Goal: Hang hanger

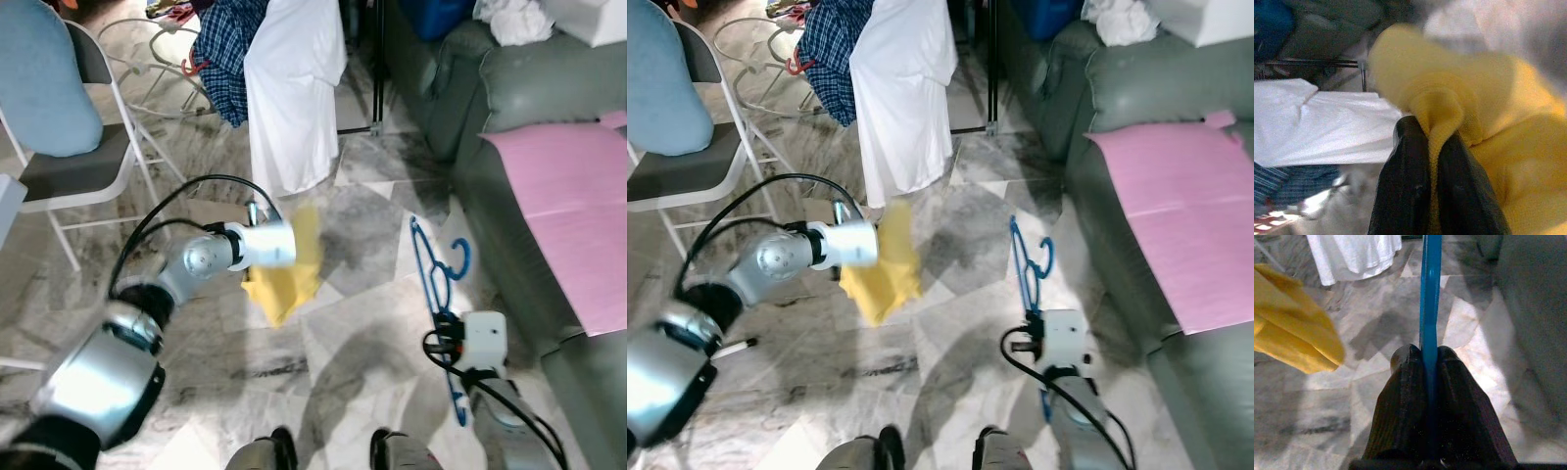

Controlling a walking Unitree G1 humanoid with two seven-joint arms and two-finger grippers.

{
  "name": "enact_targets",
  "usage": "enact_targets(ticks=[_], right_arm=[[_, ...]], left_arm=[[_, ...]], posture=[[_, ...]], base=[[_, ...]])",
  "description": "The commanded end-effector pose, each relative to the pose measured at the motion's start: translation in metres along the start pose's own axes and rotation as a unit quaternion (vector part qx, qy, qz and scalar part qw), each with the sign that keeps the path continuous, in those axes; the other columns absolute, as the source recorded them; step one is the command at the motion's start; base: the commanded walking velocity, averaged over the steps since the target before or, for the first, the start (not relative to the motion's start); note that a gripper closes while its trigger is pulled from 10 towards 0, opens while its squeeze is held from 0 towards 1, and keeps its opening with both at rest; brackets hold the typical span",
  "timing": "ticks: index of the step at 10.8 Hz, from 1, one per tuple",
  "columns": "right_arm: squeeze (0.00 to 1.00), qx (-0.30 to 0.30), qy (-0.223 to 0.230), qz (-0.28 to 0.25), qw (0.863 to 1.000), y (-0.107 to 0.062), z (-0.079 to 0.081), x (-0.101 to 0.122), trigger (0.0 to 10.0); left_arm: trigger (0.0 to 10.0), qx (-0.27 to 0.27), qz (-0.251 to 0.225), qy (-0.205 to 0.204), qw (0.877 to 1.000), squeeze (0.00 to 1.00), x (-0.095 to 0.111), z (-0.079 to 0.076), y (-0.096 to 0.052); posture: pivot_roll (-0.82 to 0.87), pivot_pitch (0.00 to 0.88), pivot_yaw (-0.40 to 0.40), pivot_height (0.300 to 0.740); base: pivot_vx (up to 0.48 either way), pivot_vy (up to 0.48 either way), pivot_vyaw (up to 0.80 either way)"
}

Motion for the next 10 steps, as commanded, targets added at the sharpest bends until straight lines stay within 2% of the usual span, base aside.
enact_targets(ticks=[1,3,4,5,6,9,10], right_arm=[[0.0,0.005,0.001,-0.001,1.0,-0.003,0.006,-0.002,10.0],[0.0,0.002,0.001,0.0,1.0,-0.006,0.005,-0.004,10.0],[0.0,-0.001,-0.003,-0.002,1.0,-0.008,0.001,0.0,10.0],[0.0,0.006,-0.007,-0.008,1.0,-0.007,0.0,0.006,10.0],[0.0,0.039,-0.007,-0.023,0.999,-0.006,0.002,0.02,10.0],[0.0,0.146,-0.01,-0.05,0.988,-0.016,0.014,0.058,10.0],[0.0,0.195,-0.019,-0.054,0.979,-0.026,0.02,0.071,10.0]], left_arm=[[10.0,0.01,0.029,0.048,0.998,0.0,-0.01,0.011,-0.006],[10.0,0.077,0.053,0.078,0.993,0.0,-0.013,0.036,-0.009],[10.0,0.19,0.053,0.076,0.977,0.0,-0.008,0.068,-0.013],[10.0,0.239,0.043,0.012,0.97,0.0,-0.005,0.081,-0.015],[10.0,0.258,-0.005,-0.036,0.965,0.0,0.008,0.084,-0.012],[10.0,0.24,-0.057,-0.037,0.968,0.0,0.023,0.073,-0.005],[10.0,0.224,-0.059,-0.022,0.973,0.0,0.024,0.068,-0.003]], posture=[[-0.21,0.215,0.146,0.74],[-0.22,0.215,0.15,0.74],[-0.22,0.215,0.154,0.74],[-0.22,0.218,0.151,0.74],[-0.22,0.221,0.153,0.74],[-0.22,0.234,0.158,0.74],[-0.22,0.236,0.161,0.74]], base=[[0.0,0.0,0.0],[0.0,0.0,0.0],[0.0,0.0,0.0],[0.0,0.0,0.0],[0.0,0.0,0.0],[0.0,0.0,0.0],[0.0,0.0,0.0]])
Point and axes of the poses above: a point about 5 cm out from each wrist's last joint towards the gripper, its own y axis pointing out of the wrist towards the gripper, its own x axis along the axis of the wrist's last joint, z = x × y, the point moved 1 cm from there along y, pointing out of the wrist towards the gripper, and after that the axes turned 7 degrees about y, right-handed, at the moved point
